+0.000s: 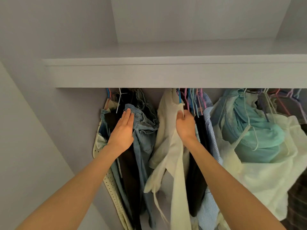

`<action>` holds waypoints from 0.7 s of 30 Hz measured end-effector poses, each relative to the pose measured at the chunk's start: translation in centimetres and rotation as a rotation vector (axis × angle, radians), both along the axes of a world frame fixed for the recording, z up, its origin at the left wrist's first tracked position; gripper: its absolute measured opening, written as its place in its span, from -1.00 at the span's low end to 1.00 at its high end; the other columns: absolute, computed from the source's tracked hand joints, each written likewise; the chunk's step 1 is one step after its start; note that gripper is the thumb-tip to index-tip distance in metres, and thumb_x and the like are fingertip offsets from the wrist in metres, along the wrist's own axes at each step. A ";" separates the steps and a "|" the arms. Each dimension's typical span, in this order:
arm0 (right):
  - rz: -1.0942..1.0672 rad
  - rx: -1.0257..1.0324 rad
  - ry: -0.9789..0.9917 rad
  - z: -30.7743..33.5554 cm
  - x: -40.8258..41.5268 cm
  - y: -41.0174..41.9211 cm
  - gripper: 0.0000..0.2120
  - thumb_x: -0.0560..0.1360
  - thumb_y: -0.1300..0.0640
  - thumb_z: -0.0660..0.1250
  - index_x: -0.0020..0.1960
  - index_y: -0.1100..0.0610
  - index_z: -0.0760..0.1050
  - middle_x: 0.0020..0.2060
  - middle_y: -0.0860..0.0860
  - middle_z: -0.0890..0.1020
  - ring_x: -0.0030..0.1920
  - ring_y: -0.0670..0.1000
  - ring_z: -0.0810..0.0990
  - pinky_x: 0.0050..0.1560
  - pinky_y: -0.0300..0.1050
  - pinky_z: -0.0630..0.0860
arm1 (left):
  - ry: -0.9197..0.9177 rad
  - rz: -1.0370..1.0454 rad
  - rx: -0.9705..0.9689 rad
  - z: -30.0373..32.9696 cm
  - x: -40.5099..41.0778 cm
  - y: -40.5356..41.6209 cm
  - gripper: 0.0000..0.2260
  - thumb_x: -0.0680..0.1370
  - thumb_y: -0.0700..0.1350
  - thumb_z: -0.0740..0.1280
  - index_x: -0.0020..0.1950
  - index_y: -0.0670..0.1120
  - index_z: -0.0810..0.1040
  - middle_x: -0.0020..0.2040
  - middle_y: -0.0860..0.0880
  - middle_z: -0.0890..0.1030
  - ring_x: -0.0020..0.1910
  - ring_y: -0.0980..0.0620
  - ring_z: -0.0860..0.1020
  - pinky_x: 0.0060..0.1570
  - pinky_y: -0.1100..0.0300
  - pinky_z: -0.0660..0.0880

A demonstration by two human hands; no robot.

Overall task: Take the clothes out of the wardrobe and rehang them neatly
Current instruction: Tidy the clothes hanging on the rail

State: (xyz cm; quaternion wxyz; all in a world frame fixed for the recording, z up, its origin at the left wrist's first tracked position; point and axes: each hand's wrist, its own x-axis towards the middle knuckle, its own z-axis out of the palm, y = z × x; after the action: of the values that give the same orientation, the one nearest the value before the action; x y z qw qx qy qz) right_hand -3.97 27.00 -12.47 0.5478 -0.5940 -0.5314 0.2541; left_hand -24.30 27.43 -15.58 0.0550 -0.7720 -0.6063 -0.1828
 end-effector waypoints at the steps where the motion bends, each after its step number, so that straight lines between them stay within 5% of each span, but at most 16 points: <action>1: -0.028 -0.037 -0.018 -0.3 0.0 0.3 -0.80 0.62 0.21 0.07 -0.11 0.27 0.37 -0.30 0.10 0.42 -0.29 0.08 0.40 -0.27 -0.16 0.22 | -0.010 -0.005 0.000 -0.1 0.0 0.0 -0.32 0.51 -0.37 0.23 0.50 -0.25 -0.10 0.53 -0.16 -0.14 0.51 -0.07 -0.16 0.45 0.19 -0.15; 5: -0.083 -0.143 -0.035 -2.2 -0.3 0.2 -0.77 0.61 0.21 0.08 0.03 0.35 0.42 -0.03 0.31 0.54 0.03 0.26 0.51 -0.10 -0.07 0.35 | -0.033 -0.003 -0.008 -0.3 0.3 0.2 -0.36 0.52 -0.36 0.20 0.50 -0.25 -0.08 0.53 -0.16 -0.13 0.51 -0.06 -0.16 0.46 0.15 -0.14; 10: -0.072 -0.243 0.008 -2.0 -0.6 -0.5 -0.80 0.62 0.18 0.06 0.01 0.28 0.39 0.02 0.27 0.52 0.09 0.24 0.49 -0.11 -0.13 0.29 | -0.038 0.080 0.056 0.0 1.8 0.3 -0.51 0.60 -0.22 0.11 0.50 -0.22 0.04 0.53 -0.15 -0.03 0.51 -0.08 -0.13 0.46 0.06 -0.15; 15: 0.057 -0.290 -0.163 -1.7 1.2 -1.4 -0.79 0.59 0.14 0.12 -0.01 0.24 0.47 -0.05 0.18 0.55 0.00 0.16 0.52 -0.08 -0.14 0.39 | -0.063 0.032 0.153 0.1 4.4 0.6 -0.60 0.63 -0.14 0.04 0.47 -0.20 0.20 0.48 -0.14 0.21 0.51 -0.10 -0.01 0.45 0.04 -0.16; 18: 0.009 -0.134 -0.238 -0.5 4.0 -2.1 -0.80 0.56 0.21 0.16 0.05 0.20 0.54 -0.11 0.08 0.60 -0.05 0.07 0.55 -0.06 -0.26 0.39 | -0.036 -0.056 0.202 0.6 5.9 1.5 -0.61 0.64 -0.12 0.03 0.42 -0.24 0.28 0.44 -0.18 0.30 0.50 -0.14 0.05 0.45 -0.01 -0.12; 21: -0.100 0.024 -0.265 0.9 7.5 -1.9 -0.80 0.57 0.24 0.16 0.08 0.23 0.53 -0.14 0.06 0.56 -0.14 0.00 0.47 -0.21 -0.35 0.26 | -0.227 -0.126 0.013 1.6 8.5 2.6 -0.58 0.65 -0.08 0.00 0.47 -0.24 0.16 0.49 -0.17 0.18 0.51 -0.09 -0.02 0.45 0.05 -0.09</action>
State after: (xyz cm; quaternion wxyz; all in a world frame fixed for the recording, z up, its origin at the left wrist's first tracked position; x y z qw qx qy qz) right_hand 3.54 25.10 -11.59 0.4918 -0.6417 -0.5718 0.1396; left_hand -15.83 29.98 -13.99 -0.0204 -0.7826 -0.5576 -0.2761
